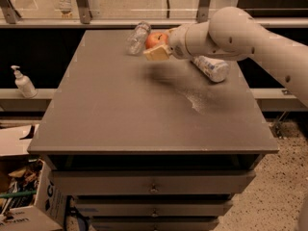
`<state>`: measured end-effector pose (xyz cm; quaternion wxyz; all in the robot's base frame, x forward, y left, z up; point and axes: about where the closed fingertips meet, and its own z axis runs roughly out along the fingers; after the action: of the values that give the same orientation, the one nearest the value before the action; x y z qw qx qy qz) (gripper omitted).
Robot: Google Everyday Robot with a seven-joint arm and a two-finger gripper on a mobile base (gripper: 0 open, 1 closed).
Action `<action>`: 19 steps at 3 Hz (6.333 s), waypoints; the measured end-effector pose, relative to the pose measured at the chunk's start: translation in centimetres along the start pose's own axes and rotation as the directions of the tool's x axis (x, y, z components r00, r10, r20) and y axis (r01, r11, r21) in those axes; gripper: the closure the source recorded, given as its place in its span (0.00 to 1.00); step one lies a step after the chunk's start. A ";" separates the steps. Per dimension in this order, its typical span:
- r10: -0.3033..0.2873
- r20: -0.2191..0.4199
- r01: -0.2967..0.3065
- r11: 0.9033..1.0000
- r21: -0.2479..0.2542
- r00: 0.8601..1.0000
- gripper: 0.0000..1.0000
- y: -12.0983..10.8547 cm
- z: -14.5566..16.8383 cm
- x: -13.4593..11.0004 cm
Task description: Move apple near water bottle
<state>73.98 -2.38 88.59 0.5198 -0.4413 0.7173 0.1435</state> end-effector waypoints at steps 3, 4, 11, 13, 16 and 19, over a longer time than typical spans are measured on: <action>0.018 -0.070 -0.017 1.000 0.017 0.997 1.00 -4.1 7.4 1.4; 0.021 -0.086 -0.020 1.000 0.012 0.996 1.00 -4.4 8.6 2.0; 0.041 -0.111 -0.040 0.999 0.012 0.993 0.00 -4.8 9.1 3.6; 0.053 -0.093 -0.052 0.999 0.014 0.994 0.00 -5.4 8.1 3.3; 0.065 0.050 -0.062 0.996 -0.057 0.997 0.00 -3.0 0.0 -0.6; 0.143 0.178 -0.085 0.950 -0.301 0.973 0.00 7.3 -6.9 -2.0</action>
Offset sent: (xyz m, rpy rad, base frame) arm 0.0954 0.0115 -0.0326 -0.0620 0.0365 -0.0663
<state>64.16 -1.88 91.36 0.5086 -0.4541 0.6574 0.3206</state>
